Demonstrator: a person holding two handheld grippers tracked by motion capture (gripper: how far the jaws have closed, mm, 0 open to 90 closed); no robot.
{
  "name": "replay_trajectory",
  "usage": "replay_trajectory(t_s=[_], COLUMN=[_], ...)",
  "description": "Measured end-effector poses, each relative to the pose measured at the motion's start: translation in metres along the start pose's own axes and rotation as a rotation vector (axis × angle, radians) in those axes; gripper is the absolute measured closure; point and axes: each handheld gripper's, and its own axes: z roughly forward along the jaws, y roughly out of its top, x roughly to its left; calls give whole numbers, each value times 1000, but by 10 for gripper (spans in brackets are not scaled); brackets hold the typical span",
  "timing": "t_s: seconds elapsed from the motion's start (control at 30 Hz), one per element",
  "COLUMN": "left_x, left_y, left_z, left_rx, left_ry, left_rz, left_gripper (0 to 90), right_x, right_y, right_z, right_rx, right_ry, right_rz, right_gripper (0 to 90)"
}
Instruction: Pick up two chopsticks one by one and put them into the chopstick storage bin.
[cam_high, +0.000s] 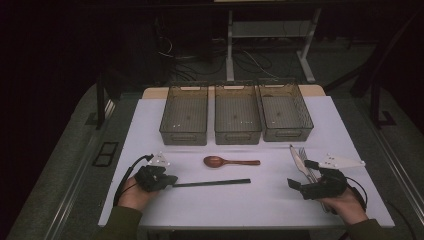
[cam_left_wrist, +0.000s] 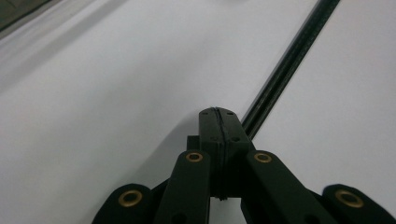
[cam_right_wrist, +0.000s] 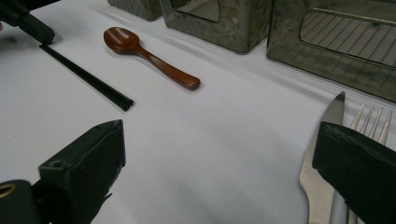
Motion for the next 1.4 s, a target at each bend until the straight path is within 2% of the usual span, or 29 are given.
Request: replay_trajectory(t_s=[0.37,0.53,0.57,0.67,0.87,1.03,1.27,1.33,1.37,1.4], left_x=[-9,-7,-8,-8,-18,-27,-37,-40,-40,-42], left_y=[-11,-9,-8,-6,7,23,50,57,57,63], left_z=[-8,-13,-14,-16,-10,0,16,23,23,32], left_rx=[4,-31,-41,-70,-116,-144,-188,-188,-188,-185], left_ry=[-2,2,1,-2,-56,-110,-202,-222,-222,-247], left_rz=[3,7,-2,6,26,71,106,135,135,156], left_gripper=[888,885,865,834,744,672,665,682,689,700], right_x=[0,0,0,0,0,0,0,0,0,0], right_y=[0,0,0,0,0,0,0,-1,-1,-1], right_z=[0,0,0,0,0,1,1,2,2,2], right_rx=[1,0,0,1,1,4,6,6,4,4], right_ry=[1,2,2,4,4,6,7,8,8,7], right_rz=[1,0,0,0,-2,-3,2,1,-4,-6], right_gripper=[21,21,21,21,21,21,21,21,21,22])
